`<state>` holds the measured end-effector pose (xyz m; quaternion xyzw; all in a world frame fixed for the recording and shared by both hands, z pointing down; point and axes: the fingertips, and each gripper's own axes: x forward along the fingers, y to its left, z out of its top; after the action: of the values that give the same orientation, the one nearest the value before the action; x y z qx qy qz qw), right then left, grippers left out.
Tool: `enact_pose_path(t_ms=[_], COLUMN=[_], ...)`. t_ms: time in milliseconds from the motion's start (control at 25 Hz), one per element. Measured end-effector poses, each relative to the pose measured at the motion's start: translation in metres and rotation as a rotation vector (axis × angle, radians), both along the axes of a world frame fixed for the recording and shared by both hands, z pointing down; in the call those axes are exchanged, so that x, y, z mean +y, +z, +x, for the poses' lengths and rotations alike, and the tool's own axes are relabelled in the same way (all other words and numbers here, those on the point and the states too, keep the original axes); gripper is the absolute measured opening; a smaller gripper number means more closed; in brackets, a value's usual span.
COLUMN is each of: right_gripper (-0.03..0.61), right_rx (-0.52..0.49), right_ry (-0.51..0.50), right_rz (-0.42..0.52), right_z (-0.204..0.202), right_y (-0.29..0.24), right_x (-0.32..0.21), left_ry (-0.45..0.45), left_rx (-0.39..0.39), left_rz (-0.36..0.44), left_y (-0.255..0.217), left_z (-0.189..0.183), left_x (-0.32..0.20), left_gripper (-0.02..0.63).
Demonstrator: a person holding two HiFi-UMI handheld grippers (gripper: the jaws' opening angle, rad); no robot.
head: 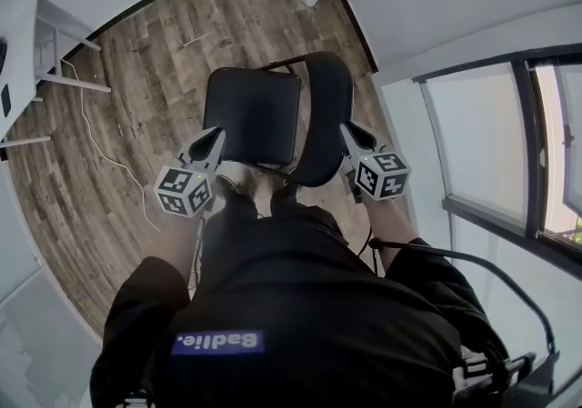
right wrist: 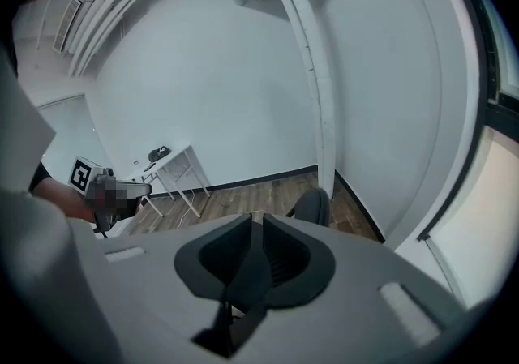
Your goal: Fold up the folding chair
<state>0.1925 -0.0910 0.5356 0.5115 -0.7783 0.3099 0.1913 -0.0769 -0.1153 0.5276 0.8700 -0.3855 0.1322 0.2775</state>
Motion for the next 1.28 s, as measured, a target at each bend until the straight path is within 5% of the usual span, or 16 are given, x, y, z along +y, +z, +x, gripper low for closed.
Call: enact_pose_path(t_ms=[240,720,1280], right_gripper=[0.074,0.198,0.238], right_rx=[0.038,0.089,0.189], right_ry=[0.021,0.252,0.164], right_rz=[-0.079,-0.236,-0.321], right_z=[0.011,0.028,0.016], right_y=[0.037,0.113,0.175], right_x=[0.001,-0.006,-0.018], left_ry=[0.037,0.142,0.111], left_rx=[-0.071,-0.093,-0.042], left_rz=[-0.1,-0.284,-0.452], left_y=[0.072,0.215,0.389], left_z=[-0.014,-0.074,-0.135], left_x=[-0.005,-0.037,-0.071], left_gripper=[0.005,0.144,0.274])
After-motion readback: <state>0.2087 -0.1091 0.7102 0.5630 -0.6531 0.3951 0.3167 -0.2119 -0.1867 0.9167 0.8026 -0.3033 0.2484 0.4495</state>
